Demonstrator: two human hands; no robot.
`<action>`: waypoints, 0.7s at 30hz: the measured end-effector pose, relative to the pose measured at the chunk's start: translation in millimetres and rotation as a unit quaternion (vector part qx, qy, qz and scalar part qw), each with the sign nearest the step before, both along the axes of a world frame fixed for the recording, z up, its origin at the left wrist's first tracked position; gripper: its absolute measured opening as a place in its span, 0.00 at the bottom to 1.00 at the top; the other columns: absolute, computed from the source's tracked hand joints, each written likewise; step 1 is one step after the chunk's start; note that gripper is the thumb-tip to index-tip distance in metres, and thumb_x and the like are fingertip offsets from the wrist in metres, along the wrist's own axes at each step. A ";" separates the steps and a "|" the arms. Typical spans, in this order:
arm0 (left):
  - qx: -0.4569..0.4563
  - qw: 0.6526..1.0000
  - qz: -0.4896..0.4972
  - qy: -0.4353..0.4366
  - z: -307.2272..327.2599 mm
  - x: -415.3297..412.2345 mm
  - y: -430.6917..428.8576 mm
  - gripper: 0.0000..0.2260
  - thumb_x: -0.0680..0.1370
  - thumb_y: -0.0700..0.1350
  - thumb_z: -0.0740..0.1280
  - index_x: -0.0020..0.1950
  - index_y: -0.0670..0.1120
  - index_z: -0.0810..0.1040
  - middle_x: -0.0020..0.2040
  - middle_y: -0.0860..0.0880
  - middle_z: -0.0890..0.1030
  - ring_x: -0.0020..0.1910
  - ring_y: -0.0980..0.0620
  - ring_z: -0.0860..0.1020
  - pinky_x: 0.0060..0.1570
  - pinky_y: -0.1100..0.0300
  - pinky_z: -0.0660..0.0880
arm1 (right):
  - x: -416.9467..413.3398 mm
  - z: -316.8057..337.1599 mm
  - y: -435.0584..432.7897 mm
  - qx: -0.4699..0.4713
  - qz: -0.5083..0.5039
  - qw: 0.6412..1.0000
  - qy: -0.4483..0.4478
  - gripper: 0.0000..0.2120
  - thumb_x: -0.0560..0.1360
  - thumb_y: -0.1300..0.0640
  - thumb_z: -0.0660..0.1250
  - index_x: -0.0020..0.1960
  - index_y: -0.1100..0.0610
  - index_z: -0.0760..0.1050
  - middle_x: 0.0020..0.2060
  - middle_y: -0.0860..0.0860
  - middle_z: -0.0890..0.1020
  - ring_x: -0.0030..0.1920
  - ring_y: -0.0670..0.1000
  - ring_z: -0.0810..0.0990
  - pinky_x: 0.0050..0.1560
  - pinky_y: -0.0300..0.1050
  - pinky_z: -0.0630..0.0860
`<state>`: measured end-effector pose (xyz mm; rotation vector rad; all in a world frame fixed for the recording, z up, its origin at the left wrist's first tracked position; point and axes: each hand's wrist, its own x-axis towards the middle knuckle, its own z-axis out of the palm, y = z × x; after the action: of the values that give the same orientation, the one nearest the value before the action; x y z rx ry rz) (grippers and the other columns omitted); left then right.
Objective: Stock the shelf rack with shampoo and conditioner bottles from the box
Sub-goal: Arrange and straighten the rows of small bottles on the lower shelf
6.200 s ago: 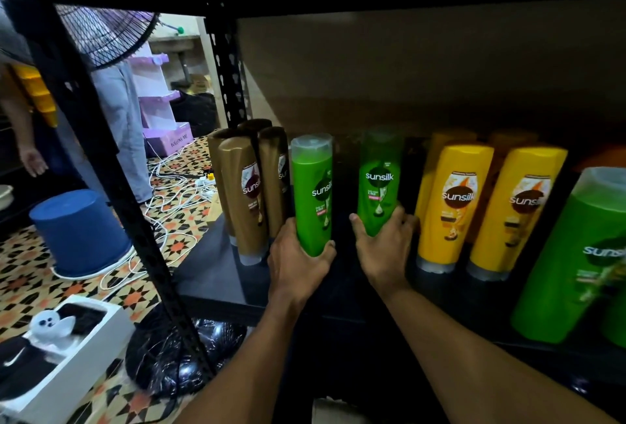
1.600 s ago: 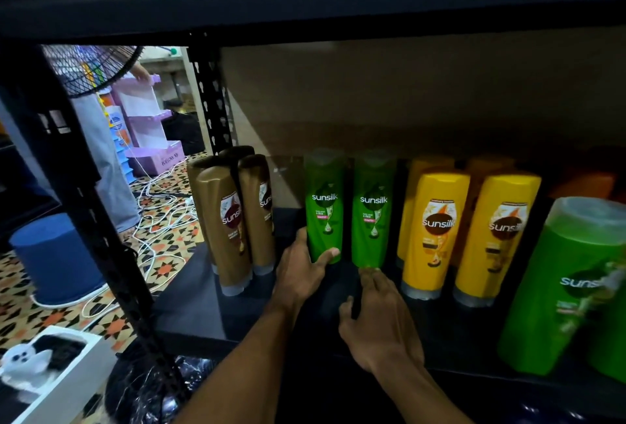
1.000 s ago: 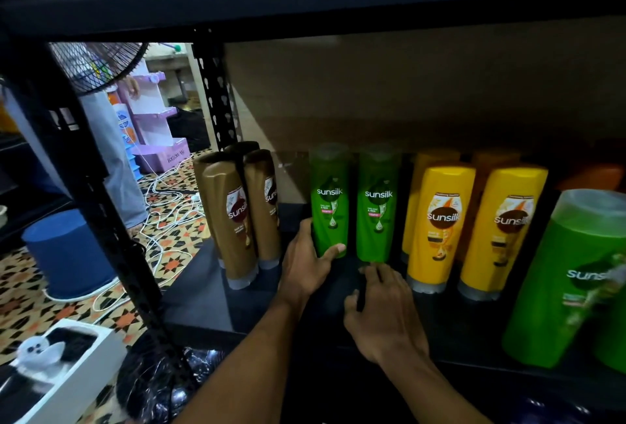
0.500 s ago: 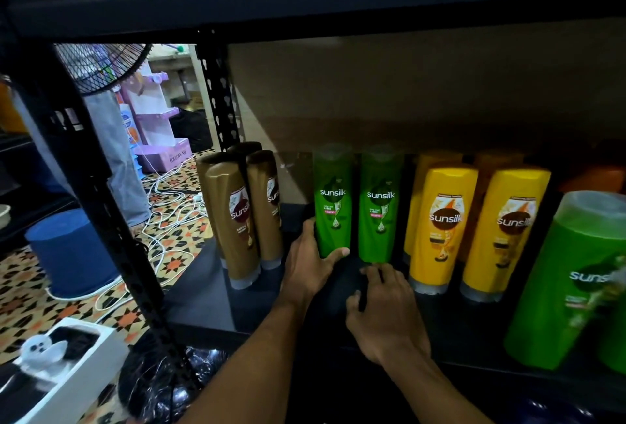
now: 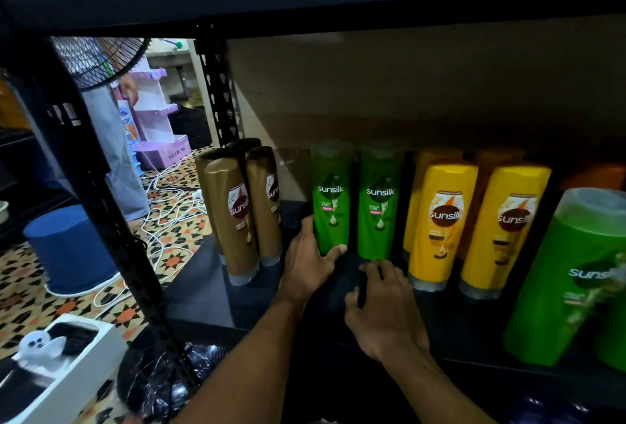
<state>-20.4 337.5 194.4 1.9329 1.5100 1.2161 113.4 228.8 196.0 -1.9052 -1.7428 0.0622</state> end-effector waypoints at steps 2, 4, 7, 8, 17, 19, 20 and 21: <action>0.004 1.000 0.005 -0.006 0.7 0.5 -0.1 0.30 0.72 0.52 0.78 0.68 0.50 0.67 0.61 0.50 0.81 0.58 0.49 0.80 0.54 0.54 0.78 | 0.1 -0.3 0.3 0.009 -0.003 1.000 0.000 0.23 0.73 0.48 0.62 0.65 0.55 0.76 0.61 0.53 0.77 0.63 0.54 0.73 0.64 0.48 0.71; 0.006 1.000 0.006 -0.012 1.1 0.6 0.1 0.32 0.71 0.53 0.79 0.68 0.50 0.67 0.61 0.50 0.81 0.58 0.50 0.80 0.54 0.54 0.78 | -0.3 -1.2 0.7 0.018 -0.009 1.000 0.004 0.23 0.71 0.48 0.61 0.63 0.56 0.78 0.59 0.53 0.78 0.60 0.55 0.74 0.62 0.49 0.73; 0.003 1.000 0.001 -0.016 1.0 0.2 -0.1 0.31 0.71 0.52 0.79 0.68 0.51 0.67 0.61 0.50 0.81 0.58 0.50 0.80 0.54 0.52 0.79 | -1.4 -3.6 1.6 0.026 -0.014 1.000 0.007 0.23 0.70 0.49 0.61 0.60 0.57 0.79 0.56 0.54 0.79 0.57 0.56 0.76 0.59 0.50 0.74; 0.003 1.000 0.001 -0.017 0.6 0.0 0.2 0.30 0.72 0.51 0.79 0.67 0.51 0.67 0.61 0.51 0.81 0.58 0.50 0.80 0.54 0.51 0.79 | -1.6 -4.7 2.3 0.028 -0.016 0.999 0.009 0.22 0.70 0.49 0.62 0.60 0.57 0.79 0.56 0.54 0.79 0.57 0.56 0.76 0.58 0.51 0.75; 0.008 1.000 0.010 -0.010 0.4 -1.2 0.3 0.29 0.70 0.53 0.80 0.64 0.51 0.68 0.57 0.52 0.82 0.54 0.51 0.81 0.51 0.50 0.80 | -1.4 -2.8 1.4 0.024 -0.018 1.000 0.009 0.23 0.70 0.48 0.60 0.61 0.55 0.78 0.57 0.53 0.78 0.59 0.55 0.75 0.60 0.49 0.73; 0.009 1.000 0.009 -0.010 0.8 -1.4 -0.1 0.28 0.71 0.53 0.80 0.64 0.52 0.68 0.58 0.52 0.82 0.54 0.52 0.81 0.51 0.51 0.80 | -1.1 -2.7 1.6 0.015 -0.012 1.000 0.008 0.23 0.71 0.48 0.60 0.63 0.55 0.77 0.59 0.52 0.77 0.61 0.54 0.74 0.62 0.49 0.72; 0.007 1.000 0.009 -0.010 0.7 -1.5 -0.3 0.28 0.71 0.53 0.80 0.64 0.52 0.68 0.58 0.53 0.82 0.54 0.52 0.81 0.51 0.51 0.80 | -0.9 -2.6 1.3 0.012 -0.008 1.000 0.009 0.23 0.72 0.48 0.60 0.64 0.55 0.76 0.60 0.52 0.77 0.62 0.54 0.73 0.63 0.48 0.71; 0.005 1.000 0.008 -0.010 0.6 -1.7 -0.2 0.28 0.71 0.52 0.80 0.64 0.52 0.68 0.58 0.53 0.82 0.54 0.52 0.81 0.51 0.52 0.80 | -0.7 -2.2 1.3 0.011 -0.005 1.000 0.008 0.23 0.73 0.48 0.61 0.65 0.54 0.76 0.61 0.52 0.76 0.63 0.54 0.72 0.65 0.48 0.70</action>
<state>-22.1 337.4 194.9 1.9122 1.5148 1.2479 112.6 230.1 193.8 -1.8921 -1.7179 0.0539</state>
